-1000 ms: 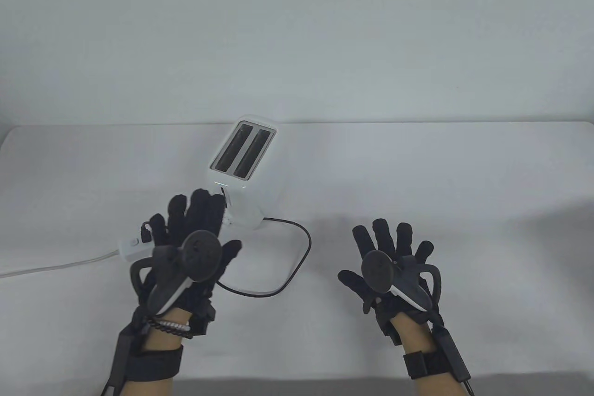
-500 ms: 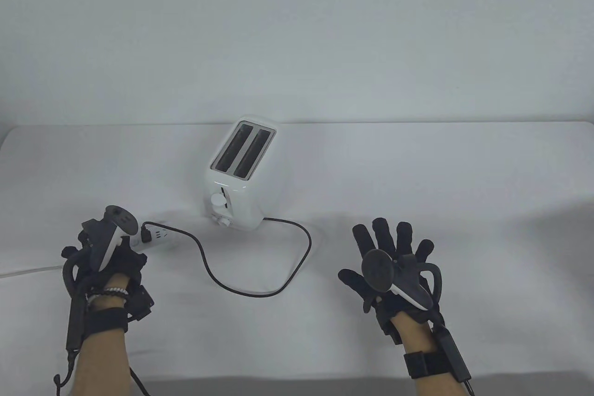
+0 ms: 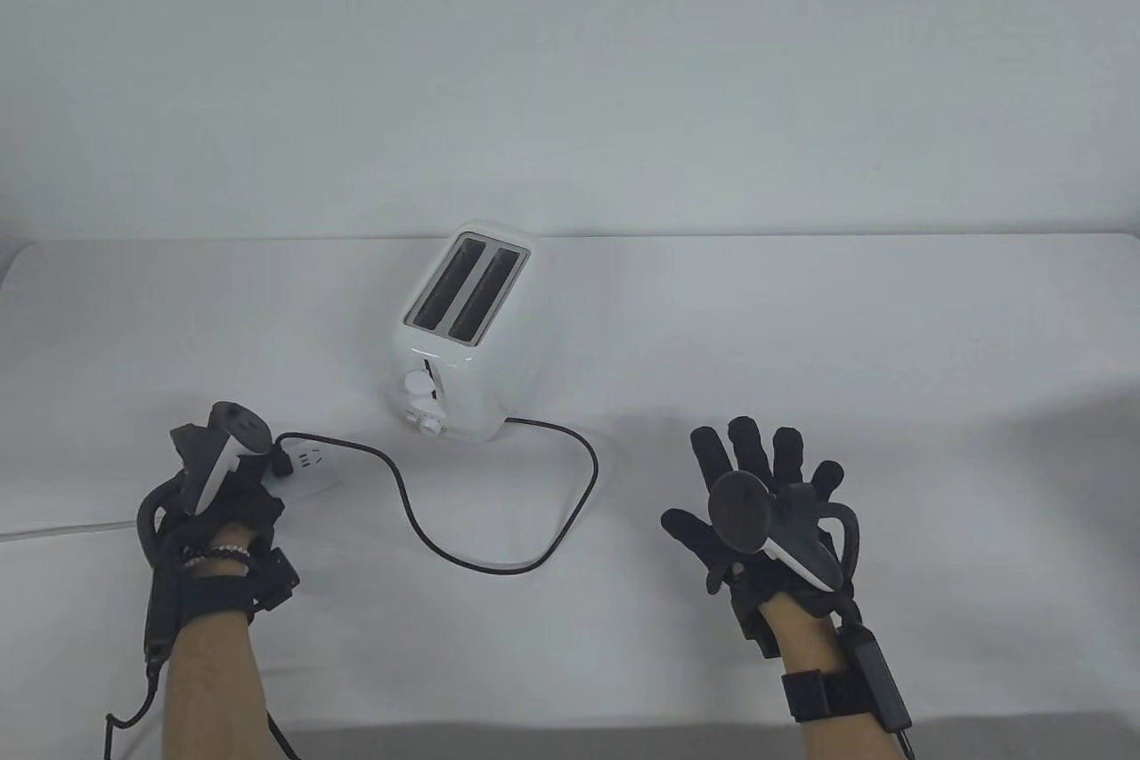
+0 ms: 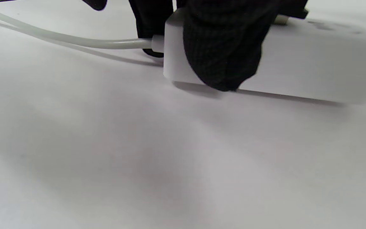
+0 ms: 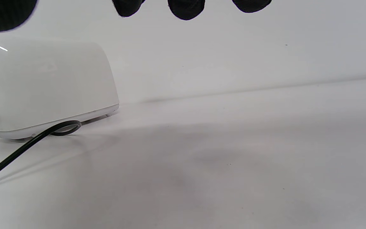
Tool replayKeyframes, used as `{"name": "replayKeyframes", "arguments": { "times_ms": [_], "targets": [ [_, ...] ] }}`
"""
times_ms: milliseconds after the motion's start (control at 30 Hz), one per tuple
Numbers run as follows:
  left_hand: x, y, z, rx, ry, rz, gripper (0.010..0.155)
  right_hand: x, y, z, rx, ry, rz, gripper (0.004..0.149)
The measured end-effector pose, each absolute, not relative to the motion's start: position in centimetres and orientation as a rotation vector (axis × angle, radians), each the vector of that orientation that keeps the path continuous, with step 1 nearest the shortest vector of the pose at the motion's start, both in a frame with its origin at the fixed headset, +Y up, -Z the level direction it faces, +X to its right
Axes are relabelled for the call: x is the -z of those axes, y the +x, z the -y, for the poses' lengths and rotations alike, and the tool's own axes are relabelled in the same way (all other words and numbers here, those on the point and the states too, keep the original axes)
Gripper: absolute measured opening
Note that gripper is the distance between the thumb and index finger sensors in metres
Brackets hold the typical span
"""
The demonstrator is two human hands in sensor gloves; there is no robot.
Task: Unplug the toaster
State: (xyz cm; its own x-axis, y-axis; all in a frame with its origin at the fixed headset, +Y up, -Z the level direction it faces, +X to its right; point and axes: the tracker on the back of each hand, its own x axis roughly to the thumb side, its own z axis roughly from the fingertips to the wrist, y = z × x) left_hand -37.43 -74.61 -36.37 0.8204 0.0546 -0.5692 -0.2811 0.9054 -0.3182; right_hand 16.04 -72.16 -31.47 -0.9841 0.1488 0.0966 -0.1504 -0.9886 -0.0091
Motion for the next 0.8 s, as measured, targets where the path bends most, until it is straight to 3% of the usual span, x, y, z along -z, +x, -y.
{"name": "replayKeyframes", "arguments": {
  "times_ms": [200,400,800],
  "targets": [
    [33.8,-36.2,71.6,-0.191,-0.266,-0.371,0.085,31.0,16.3,71.6,-2.962,0.142,0.060,0.094],
    [32.0,-32.1,68.8,-0.248,-0.145,-0.106,0.084,30.3,16.8,71.2,-2.925,0.119,0.080,0.094],
    [32.6,-21.5,67.2,-0.291,-0.079,0.132,0.084,29.5,17.8,70.7,-2.870,0.082,0.103,0.093]
  ]
}}
